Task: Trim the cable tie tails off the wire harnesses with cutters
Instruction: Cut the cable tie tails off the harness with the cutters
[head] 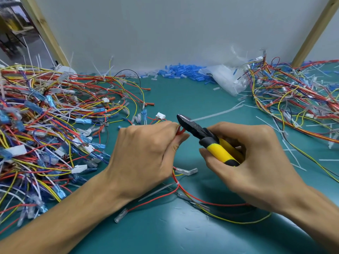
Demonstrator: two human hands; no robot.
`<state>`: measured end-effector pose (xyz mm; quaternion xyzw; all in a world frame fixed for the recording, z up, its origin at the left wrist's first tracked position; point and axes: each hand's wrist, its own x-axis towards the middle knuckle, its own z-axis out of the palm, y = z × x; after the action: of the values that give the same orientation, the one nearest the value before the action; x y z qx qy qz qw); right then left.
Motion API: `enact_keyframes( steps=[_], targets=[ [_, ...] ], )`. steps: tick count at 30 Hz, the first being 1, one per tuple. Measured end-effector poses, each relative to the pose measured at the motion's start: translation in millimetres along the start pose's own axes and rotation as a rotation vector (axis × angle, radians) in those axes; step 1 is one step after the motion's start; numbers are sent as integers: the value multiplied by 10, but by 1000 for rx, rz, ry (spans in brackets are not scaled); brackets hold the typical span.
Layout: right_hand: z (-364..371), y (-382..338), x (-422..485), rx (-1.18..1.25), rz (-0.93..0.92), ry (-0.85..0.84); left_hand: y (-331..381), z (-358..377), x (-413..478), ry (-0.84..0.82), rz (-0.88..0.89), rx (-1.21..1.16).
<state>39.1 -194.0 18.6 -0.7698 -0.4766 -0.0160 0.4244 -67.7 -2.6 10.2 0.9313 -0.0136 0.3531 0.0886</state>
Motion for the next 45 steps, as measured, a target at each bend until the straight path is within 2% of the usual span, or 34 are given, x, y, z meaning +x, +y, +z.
enact_keyframes(
  steps=[19, 32, 45],
  targets=[
    [-45, -39, 27, 68, -63, -25, 29, 13, -12, 113, -40, -87],
    [-50, -63, 13, 59, 30, -145, 44, 1, -13, 64, -7, 2],
    [-65, -70, 19, -3, -12, -217, 76, -5, -19, 63, 5, 6]
  ],
)
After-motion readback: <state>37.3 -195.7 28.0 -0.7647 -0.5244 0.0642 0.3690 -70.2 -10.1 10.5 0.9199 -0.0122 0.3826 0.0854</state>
